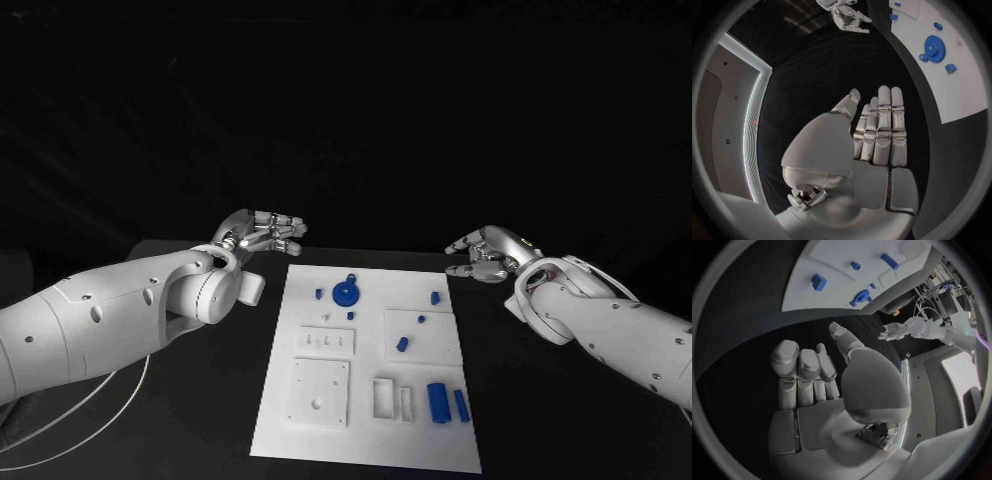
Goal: Assemble the parts on the task board
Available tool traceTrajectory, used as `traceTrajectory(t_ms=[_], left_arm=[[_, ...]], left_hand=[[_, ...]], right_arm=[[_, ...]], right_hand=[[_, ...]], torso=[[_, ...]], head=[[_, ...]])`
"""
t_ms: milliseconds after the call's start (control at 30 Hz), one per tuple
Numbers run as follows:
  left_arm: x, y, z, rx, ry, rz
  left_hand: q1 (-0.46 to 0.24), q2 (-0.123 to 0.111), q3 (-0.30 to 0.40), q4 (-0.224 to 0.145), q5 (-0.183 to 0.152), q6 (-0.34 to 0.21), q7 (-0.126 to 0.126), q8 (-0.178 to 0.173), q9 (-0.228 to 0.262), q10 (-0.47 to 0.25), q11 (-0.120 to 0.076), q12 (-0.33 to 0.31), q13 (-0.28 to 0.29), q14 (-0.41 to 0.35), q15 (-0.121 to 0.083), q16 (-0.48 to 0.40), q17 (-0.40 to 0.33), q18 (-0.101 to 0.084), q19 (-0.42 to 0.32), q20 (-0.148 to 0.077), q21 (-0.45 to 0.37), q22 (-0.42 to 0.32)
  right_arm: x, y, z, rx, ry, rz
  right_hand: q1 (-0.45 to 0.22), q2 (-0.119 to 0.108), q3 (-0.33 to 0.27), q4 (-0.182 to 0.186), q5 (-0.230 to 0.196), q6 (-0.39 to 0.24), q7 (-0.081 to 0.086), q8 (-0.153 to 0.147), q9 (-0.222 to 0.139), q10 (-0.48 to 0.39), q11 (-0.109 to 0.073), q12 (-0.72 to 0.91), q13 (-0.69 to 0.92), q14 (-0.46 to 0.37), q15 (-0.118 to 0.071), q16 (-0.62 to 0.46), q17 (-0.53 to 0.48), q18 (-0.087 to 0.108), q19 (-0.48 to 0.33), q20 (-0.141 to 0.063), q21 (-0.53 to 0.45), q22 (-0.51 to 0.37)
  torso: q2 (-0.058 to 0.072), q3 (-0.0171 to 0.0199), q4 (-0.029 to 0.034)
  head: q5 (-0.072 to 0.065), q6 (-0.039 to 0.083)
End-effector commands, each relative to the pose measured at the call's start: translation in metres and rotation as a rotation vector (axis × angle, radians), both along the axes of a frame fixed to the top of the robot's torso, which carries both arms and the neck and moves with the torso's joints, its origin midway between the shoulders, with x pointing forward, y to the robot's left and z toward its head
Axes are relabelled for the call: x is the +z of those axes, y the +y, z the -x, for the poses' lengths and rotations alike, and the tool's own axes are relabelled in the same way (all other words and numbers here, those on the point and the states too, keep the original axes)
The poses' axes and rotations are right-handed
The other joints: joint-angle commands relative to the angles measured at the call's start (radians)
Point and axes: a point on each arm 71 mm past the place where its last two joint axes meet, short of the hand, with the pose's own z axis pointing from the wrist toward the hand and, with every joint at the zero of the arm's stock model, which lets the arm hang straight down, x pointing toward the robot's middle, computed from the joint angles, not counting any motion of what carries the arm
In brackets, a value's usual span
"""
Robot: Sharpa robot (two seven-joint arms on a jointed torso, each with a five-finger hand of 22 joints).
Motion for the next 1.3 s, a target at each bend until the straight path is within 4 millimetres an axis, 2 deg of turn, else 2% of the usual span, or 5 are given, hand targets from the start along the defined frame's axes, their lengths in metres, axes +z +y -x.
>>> traceTrajectory(t_ms=[33,233,400,867,1300], left_arm=[[0.001,0.0,0.0,-0.003,-0.02,0.019],[-0.003,0.001,0.001,-0.009,-0.01,0.021],[-0.005,0.001,0.001,-0.015,-0.002,0.021],[-0.01,0.0,0.001,-0.027,0.015,0.018],[-0.011,0.002,0.0,-0.029,0.024,0.01]], left_hand=[[0.003,-0.008,0.005,-0.001,0.0,0.006,-0.001,0.003,0.0,0.004,-0.001,0.004,0.001,0.001,-0.002,0.001,0.001,-0.007,-0.01,-0.002,0.006,0.002],[0.001,-0.01,0.005,0.0,-0.002,0.004,0.0,0.003,0.0,-0.004,0.001,0.004,0.001,-0.001,0.0,0.0,0.001,-0.006,-0.013,0.0,0.006,0.002],[0.001,-0.011,0.005,0.0,-0.002,0.004,0.0,0.003,0.0,-0.006,0.002,0.004,0.001,-0.002,0.0,0.0,0.001,-0.006,-0.013,0.0,0.006,0.002],[0.0,-0.012,0.004,0.001,-0.004,0.002,0.001,0.003,0.001,-0.019,0.006,0.004,0.001,-0.004,0.003,-0.001,0.001,-0.005,-0.016,0.003,0.006,0.003],[0.0,-0.011,0.001,0.002,-0.006,0.0,0.002,0.003,0.001,-0.026,0.008,0.004,0.001,-0.006,0.004,-0.001,0.001,-0.004,-0.017,0.005,0.004,0.002]], right_arm=[[-0.01,-0.002,0.002,0.069,0.045,-0.031],[-0.028,-0.006,0.003,0.054,0.074,-0.028],[-0.041,-0.004,0.003,0.046,0.09,-0.03],[-0.069,0.004,0.003,0.029,0.143,-0.041],[-0.08,0.008,0.004,0.011,0.151,-0.032]], right_hand=[[0.007,0.006,-0.01,0.0,-0.006,-0.012,0.001,-0.003,-0.001,-0.007,0.003,-0.004,0.011,-0.002,0.007,0.0,0.001,0.0,0.054,0.006,0.003,0.111],[0.012,0.008,-0.012,-0.002,-0.005,-0.021,0.003,-0.004,-0.002,-0.009,0.003,-0.005,0.009,-0.002,0.007,-0.002,0.001,0.001,0.053,0.006,0.001,0.11],[0.016,0.007,-0.012,-0.006,-0.002,-0.025,0.004,-0.003,-0.001,-0.01,0.004,-0.006,0.009,-0.003,0.007,-0.004,0.002,0.003,0.052,0.006,0.0,0.11],[0.01,0.01,-0.019,-0.007,0.001,-0.021,0.003,-0.003,-0.001,-0.011,0.004,-0.004,0.01,-0.002,0.008,-0.003,0.006,0.004,0.053,0.007,0.002,0.111],[-0.001,0.017,-0.021,-0.004,0.003,-0.02,0.003,-0.003,-0.001,-0.011,0.003,-0.003,0.01,-0.001,0.008,-0.002,0.01,0.005,0.053,0.007,0.002,0.111]], torso=[[-0.002,0.011,-0.0099],[-0.002,0.0238,-0.0158],[-0.001,0.0285,-0.0173],[-0.004,0.0204,-0.0135],[-0.005,0.0186,-0.0156]], head=[[0.002,-0.006],[0.015,-0.016],[0.013,-0.021],[0.006,-0.031],[0.005,-0.033]])
